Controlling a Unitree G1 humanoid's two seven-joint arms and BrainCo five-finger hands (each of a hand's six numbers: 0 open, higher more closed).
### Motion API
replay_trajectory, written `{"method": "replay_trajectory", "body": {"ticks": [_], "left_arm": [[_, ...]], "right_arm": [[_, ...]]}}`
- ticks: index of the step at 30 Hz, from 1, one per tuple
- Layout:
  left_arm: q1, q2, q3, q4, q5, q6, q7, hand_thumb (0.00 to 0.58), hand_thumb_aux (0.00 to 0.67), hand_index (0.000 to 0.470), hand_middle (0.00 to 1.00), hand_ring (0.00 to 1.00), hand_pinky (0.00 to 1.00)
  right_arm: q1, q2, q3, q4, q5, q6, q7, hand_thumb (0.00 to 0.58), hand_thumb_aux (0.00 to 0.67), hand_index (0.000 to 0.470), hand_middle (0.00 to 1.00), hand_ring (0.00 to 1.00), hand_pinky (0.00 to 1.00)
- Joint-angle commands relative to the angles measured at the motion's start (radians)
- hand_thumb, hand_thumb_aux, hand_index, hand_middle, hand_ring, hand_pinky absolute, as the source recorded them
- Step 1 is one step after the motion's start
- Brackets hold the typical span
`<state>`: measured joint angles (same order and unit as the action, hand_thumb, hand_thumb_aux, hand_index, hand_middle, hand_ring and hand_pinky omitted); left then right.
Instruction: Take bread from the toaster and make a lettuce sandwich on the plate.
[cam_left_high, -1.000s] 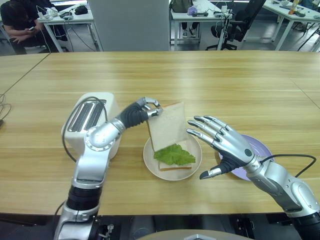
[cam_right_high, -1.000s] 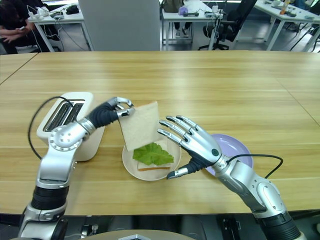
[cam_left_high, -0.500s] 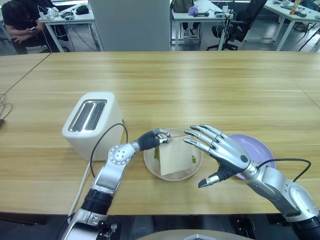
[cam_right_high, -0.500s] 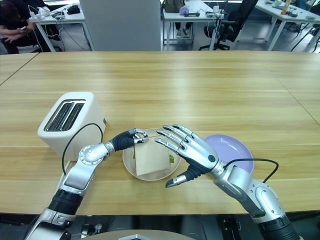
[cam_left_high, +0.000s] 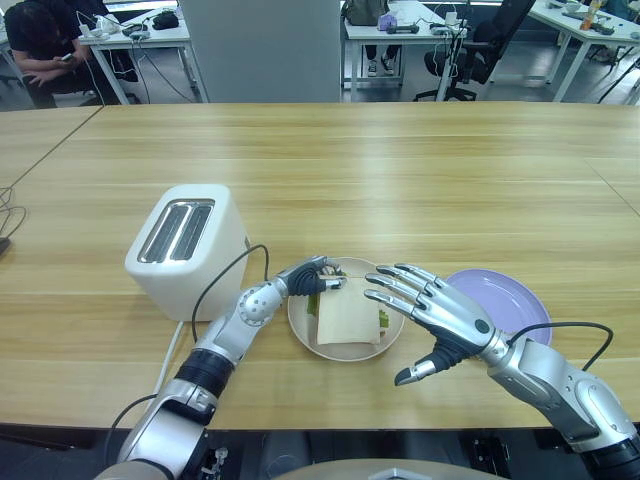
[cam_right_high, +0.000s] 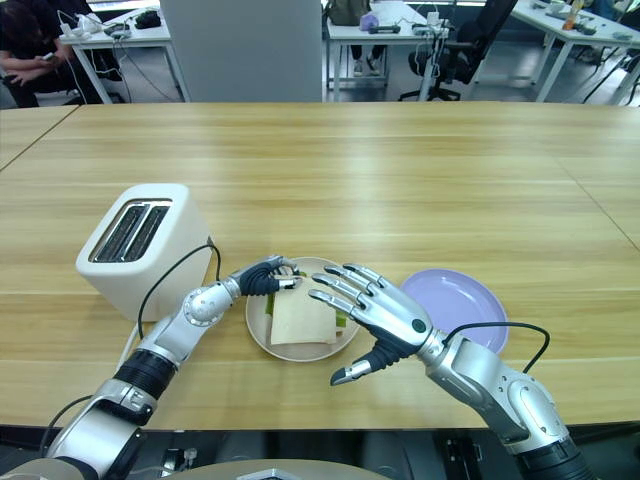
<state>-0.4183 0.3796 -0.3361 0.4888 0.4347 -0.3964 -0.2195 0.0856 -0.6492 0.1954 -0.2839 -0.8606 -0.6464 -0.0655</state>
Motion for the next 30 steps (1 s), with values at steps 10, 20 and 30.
{"method": "replay_trajectory", "body": {"ticks": [10, 20, 30], "left_arm": [[-0.086, 0.086, 0.022, -0.019, 0.261, -0.076, 0.427, 0.000, 0.000, 0.000, 0.00, 0.00, 0.00], [0.339, 0.277, 0.036, -0.718, -0.343, 0.171, -0.255, 0.580, 0.670, 0.460, 1.00, 1.00, 1.00], [0.690, 0.546, -0.144, -0.993, -0.338, 0.424, -0.600, 0.580, 0.670, 0.460, 1.00, 1.00, 1.00]], "right_arm": [[0.029, -0.011, 0.019, 0.030, -0.005, 0.003, 0.051, 0.000, 0.000, 0.000, 0.00, 0.00, 0.00], [0.110, -0.088, 0.097, 0.021, 0.407, 0.034, 0.374, 0.580, 0.670, 0.460, 0.80, 0.80, 0.80], [0.133, -0.100, 0.224, 0.044, 0.470, 0.170, 0.631, 0.580, 0.670, 0.460, 1.00, 1.00, 1.00]]}}
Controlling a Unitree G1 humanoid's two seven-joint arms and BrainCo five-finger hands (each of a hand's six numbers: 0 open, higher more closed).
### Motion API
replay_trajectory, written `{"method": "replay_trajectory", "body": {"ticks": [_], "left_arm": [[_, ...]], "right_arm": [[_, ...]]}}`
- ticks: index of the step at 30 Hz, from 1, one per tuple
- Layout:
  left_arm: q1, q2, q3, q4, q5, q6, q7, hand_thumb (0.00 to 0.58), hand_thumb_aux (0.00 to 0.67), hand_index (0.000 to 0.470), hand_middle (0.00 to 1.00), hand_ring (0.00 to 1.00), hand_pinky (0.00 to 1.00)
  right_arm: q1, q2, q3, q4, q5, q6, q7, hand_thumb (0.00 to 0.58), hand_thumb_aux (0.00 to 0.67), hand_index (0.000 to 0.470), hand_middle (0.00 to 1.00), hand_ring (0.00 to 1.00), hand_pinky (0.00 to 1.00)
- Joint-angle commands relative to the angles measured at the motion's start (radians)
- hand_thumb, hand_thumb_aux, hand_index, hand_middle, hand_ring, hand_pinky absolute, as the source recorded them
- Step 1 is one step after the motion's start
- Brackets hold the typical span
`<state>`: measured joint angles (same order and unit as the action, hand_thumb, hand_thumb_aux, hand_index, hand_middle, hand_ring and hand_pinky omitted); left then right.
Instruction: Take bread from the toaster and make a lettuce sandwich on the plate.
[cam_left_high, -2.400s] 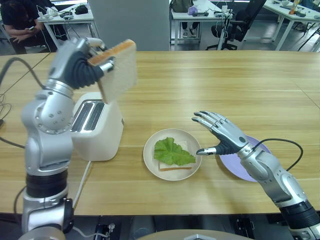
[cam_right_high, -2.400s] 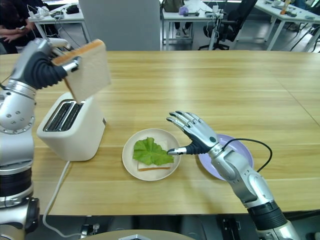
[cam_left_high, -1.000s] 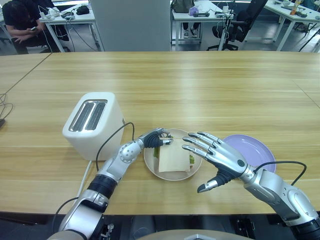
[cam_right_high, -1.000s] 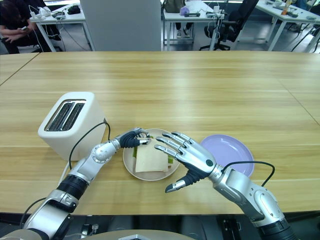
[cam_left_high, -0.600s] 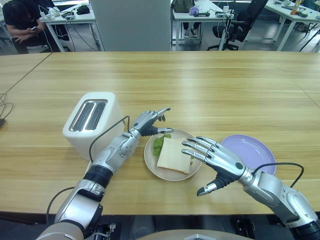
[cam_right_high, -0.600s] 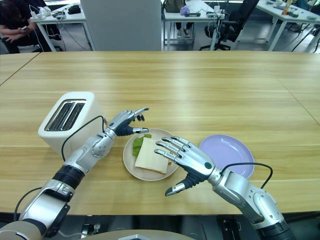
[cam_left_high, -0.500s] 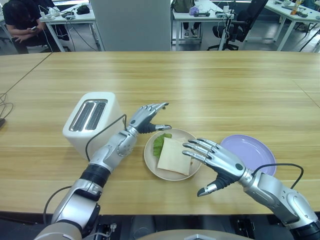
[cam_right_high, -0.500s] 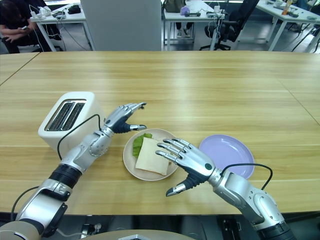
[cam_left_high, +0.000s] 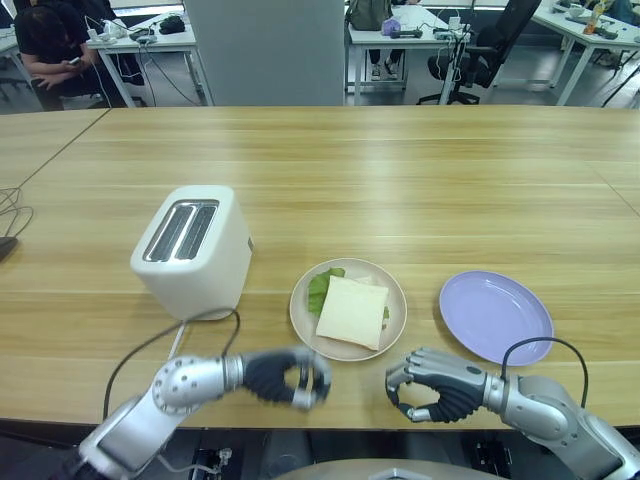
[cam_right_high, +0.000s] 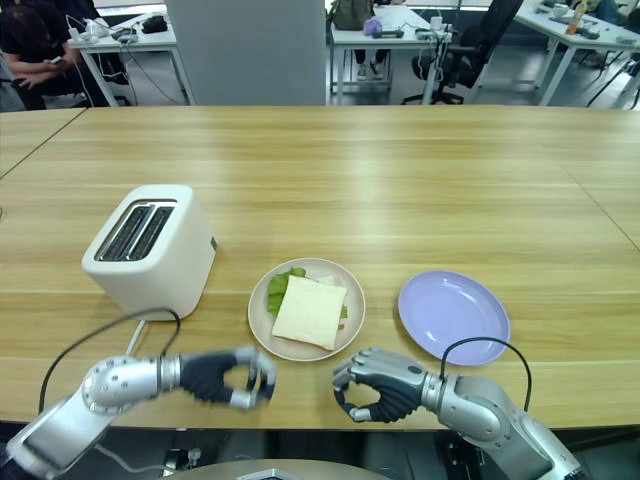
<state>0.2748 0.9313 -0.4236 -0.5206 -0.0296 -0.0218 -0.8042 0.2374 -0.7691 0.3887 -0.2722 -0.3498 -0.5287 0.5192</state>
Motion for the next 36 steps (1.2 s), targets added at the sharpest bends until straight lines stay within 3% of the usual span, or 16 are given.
{"method": "replay_trajectory", "body": {"ticks": [1, 12, 21, 25, 29, 30, 31, 32, 34, 36], "left_arm": [[-0.013, -0.024, -0.070, 0.037, 0.161, 0.051, -0.007, 0.580, 0.670, 0.460, 1.00, 1.00, 1.00], [-0.221, -0.220, -0.138, 0.263, 0.520, -0.011, 0.144, 0.580, 0.670, 0.460, 1.00, 1.00, 1.00], [-0.333, -0.252, -0.166, 0.423, 0.717, -0.013, 0.165, 0.580, 0.670, 0.460, 1.00, 1.00, 1.00], [-0.393, -0.282, -0.199, 0.552, 0.766, 0.011, 0.120, 0.580, 0.670, 0.460, 1.00, 1.00, 1.00], [-0.506, -0.340, -0.218, 0.735, 0.841, 0.015, 0.183, 0.580, 0.670, 0.460, 1.00, 1.00, 1.00], [-0.550, -0.358, -0.226, 0.796, 0.886, 0.020, 0.241, 0.580, 0.670, 0.460, 0.81, 0.81, 0.81], [-0.598, -0.378, -0.232, 0.857, 0.927, 0.029, 0.307, 0.580, 0.670, 0.460, 0.31, 0.31, 0.31], [-0.654, -0.402, -0.239, 0.927, 0.964, 0.039, 0.379, 0.580, 0.670, 0.460, 0.31, 0.31, 0.31], [-0.765, -0.449, -0.254, 1.060, 1.029, 0.059, 0.533, 0.580, 0.670, 0.460, 0.00, 0.00, 0.00], [-0.865, -0.502, -0.255, 1.182, 1.054, 0.059, 0.695, 0.580, 0.670, 0.460, 0.00, 0.00, 0.00]], "right_arm": [[-0.028, 0.030, 0.040, 0.048, -0.059, 0.062, 0.050, 0.580, 0.670, 0.460, 1.00, 1.00, 1.00], [-0.189, 0.164, 0.153, 0.247, -0.302, 0.086, 0.003, 0.580, 0.670, 0.460, 1.00, 1.00, 1.00], [-0.314, 0.258, 0.214, 0.393, -0.379, 0.097, -0.026, 0.580, 0.670, 0.460, 1.00, 1.00, 1.00], [-0.429, 0.333, 0.248, 0.540, -0.407, 0.100, -0.075, 0.580, 0.670, 0.460, 1.00, 1.00, 1.00], [-0.601, 0.439, 0.277, 0.786, -0.479, 0.102, -0.253, 0.580, 0.670, 0.460, 1.00, 1.00, 1.00], [-0.651, 0.465, 0.290, 0.857, -0.512, 0.107, -0.326, 0.580, 0.670, 0.460, 1.00, 1.00, 1.00], [-0.695, 0.489, 0.300, 0.920, -0.534, 0.113, -0.388, 0.580, 0.670, 0.460, 1.00, 1.00, 1.00], [-0.745, 0.516, 0.311, 0.984, -0.563, 0.130, -0.463, 0.580, 0.670, 0.460, 1.00, 1.00, 1.00], [-0.832, 0.568, 0.321, 1.116, -0.598, 0.178, -0.590, 0.580, 0.670, 0.460, 1.00, 1.00, 1.00], [-0.905, 0.609, 0.332, 1.242, -0.618, 0.223, -0.687, 0.580, 0.670, 0.460, 1.00, 1.00, 1.00]]}}
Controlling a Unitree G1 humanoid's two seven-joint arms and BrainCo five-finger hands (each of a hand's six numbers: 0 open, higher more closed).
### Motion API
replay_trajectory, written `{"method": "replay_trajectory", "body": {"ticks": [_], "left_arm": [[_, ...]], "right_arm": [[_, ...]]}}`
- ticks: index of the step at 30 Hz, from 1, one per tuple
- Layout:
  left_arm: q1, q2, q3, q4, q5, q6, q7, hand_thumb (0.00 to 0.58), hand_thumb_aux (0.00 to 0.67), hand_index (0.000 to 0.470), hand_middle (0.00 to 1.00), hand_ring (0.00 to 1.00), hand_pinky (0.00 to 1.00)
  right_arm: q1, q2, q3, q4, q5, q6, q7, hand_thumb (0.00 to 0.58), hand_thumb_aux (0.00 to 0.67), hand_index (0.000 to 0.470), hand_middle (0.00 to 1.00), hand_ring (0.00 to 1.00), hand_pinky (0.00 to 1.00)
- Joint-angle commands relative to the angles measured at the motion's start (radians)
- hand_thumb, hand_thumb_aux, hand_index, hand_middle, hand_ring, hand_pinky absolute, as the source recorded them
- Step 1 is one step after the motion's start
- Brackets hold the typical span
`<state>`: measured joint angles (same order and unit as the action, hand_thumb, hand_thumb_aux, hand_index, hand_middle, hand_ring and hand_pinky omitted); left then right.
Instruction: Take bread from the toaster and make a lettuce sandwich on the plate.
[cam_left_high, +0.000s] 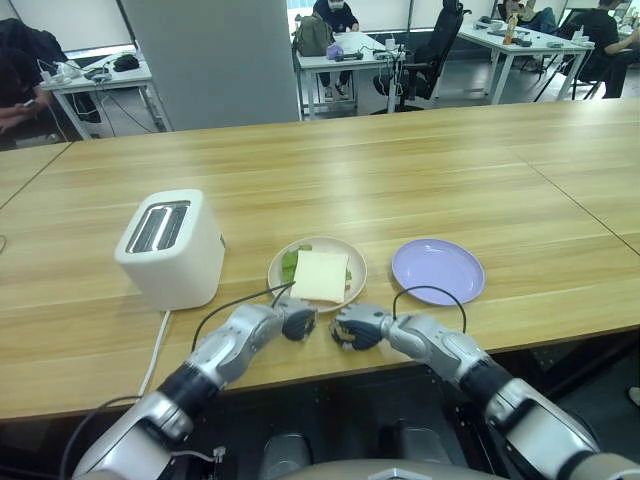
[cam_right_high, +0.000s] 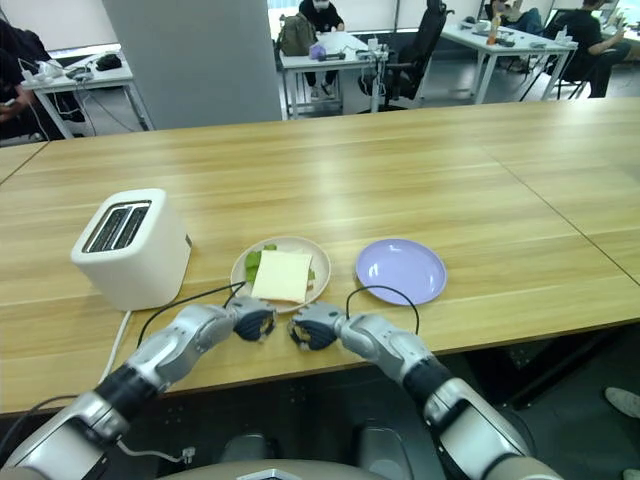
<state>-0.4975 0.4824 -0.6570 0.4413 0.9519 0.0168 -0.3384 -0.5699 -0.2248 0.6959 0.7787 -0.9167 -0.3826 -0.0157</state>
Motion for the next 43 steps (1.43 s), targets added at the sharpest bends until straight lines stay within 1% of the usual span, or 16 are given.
{"method": "replay_trajectory", "body": {"ticks": [1, 2, 3, 4, 5, 6, 7, 8, 9, 12, 14, 16, 19, 26, 36, 43], "left_arm": [[-0.134, -0.072, -0.022, 0.272, 0.083, 0.019, 0.293, 0.548, 0.512, 0.352, 0.00, 0.00, 0.00], [-0.172, -0.089, -0.021, 0.316, 0.090, 0.016, 0.359, 0.548, 0.512, 0.352, 0.00, 0.00, 0.00], [-0.201, -0.098, -0.021, 0.347, 0.097, 0.013, 0.413, 0.449, 0.352, 0.242, 0.00, 0.00, 0.00], [-0.223, -0.104, -0.024, 0.372, 0.100, 0.010, 0.451, 0.316, 0.218, 0.150, 0.00, 0.00, 0.00], [-0.237, -0.103, -0.022, 0.380, 0.100, 0.007, 0.484, 0.000, 0.000, 0.000, 0.00, 0.00, 0.00], [-0.243, -0.098, -0.014, 0.376, 0.093, 0.002, 0.506, 0.000, 0.000, 0.000, 0.00, 0.00, 0.00], [-0.236, -0.083, -0.001, 0.345, 0.080, -0.009, 0.512, 0.000, 0.000, 0.000, 0.00, 0.00, 0.00], [-0.223, -0.067, 0.012, 0.306, 0.066, -0.017, 0.508, 0.000, 0.000, 0.000, 0.00, 0.00, 0.00], [-0.193, -0.048, 0.040, 0.245, 0.033, -0.027, 0.489, 0.000, 0.000, 0.000, 0.00, 0.00, 0.00], [-0.034, -0.018, 0.182, -0.044, -0.145, -0.034, 0.403, 0.000, 0.000, 0.000, 0.00, 0.00, 0.00], [0.075, -0.041, 0.284, -0.228, -0.302, -0.030, 0.334, 0.000, 0.000, 0.000, 0.00, 0.00, 0.00], [0.188, -0.122, 0.408, -0.433, -0.544, -0.043, 0.294, 0.000, 0.000, 0.000, 0.00, 0.00, 0.00], [0.292, -0.251, 0.541, -0.664, -0.788, -0.001, 0.271, 0.000, 0.000, 0.000, 0.00, 0.00, 0.00], [0.342, -0.382, 0.583, -0.912, -0.892, 0.080, 0.289, 0.000, 0.000, 0.000, 0.00, 0.00, 0.00], [0.477, -0.375, 0.598, -0.896, -0.998, -0.046, 0.187, 0.000, 0.000, 0.000, 0.00, 0.00, 0.00], [0.502, -0.361, 0.590, -0.885, -1.011, -0.091, 0.160, 0.000, 0.000, 0.000, 0.00, 0.00, 0.00]], "right_arm": [[-0.130, 0.085, 0.025, 0.249, -0.047, 0.087, -0.184, 0.580, 0.670, 0.460, 1.00, 1.00, 1.00], [-0.158, 0.100, 0.022, 0.294, -0.044, 0.097, -0.219, 0.580, 0.670, 0.460, 1.00, 1.00, 1.00], [-0.179, 0.111, 0.023, 0.327, -0.043, 0.102, -0.247, 0.580, 0.670, 0.460, 1.00, 1.00, 1.00], [-0.195, 0.118, 0.025, 0.352, -0.042, 0.100, -0.268, 0.580, 0.670, 0.460, 1.00, 1.00, 1.00], [-0.206, 0.122, 0.025, 0.363, -0.038, 0.089, -0.287, 0.527, 0.468, 0.321, 0.54, 0.54, 0.54], [-0.213, 0.118, 0.025, 0.360, -0.035, 0.075, -0.309, 0.527, 0.468, 0.321, 0.54, 0.54, 0.54], [-0.215, 0.106, 0.023, 0.341, -0.031, 0.052, -0.328, 0.297, 0.202, 0.139, 0.28, 0.28, 0.28], [-0.213, 0.090, 0.019, 0.314, -0.026, 0.025, -0.343, 0.223, 0.145, 0.099, 0.23, 0.23, 0.23], [-0.201, 0.063, 0.011, 0.266, -0.017, -0.005, -0.357, 0.000, 0.000, 0.000, 0.00, 0.00, 0.00], [-0.101, -0.050, -0.074, 0.035, 0.091, -0.116, -0.328, 0.000, 0.000, 0.000, 0.00, 0.00, 0.00], [-0.015, -0.103, -0.147, -0.119, 0.194, -0.157, -0.282, 0.000, 0.000, 0.000, 0.00, 0.00, 0.00], [0.121, -0.121, -0.262, -0.334, 0.404, -0.164, -0.211, 0.000, 0.000, 0.000, 0.00, 0.00, 0.00], [0.289, -0.112, -0.395, -0.611, 0.664, -0.104, -0.116, 0.000, 0.000, 0.000, 0.00, 0.00, 0.00], [0.492, -0.091, -0.541, -0.984, 0.993, 0.076, 0.032, 0.000, 0.000, 0.000, 0.00, 0.00, 0.00], [0.528, -0.019, -0.596, -1.011, 1.005, 0.087, 0.095, 0.000, 0.000, 0.000, 0.00, 0.00, 0.00], [0.530, 0.009, -0.615, -0.995, 0.998, 0.079, 0.124, 0.000, 0.000, 0.000, 0.00, 0.00, 0.00]]}}
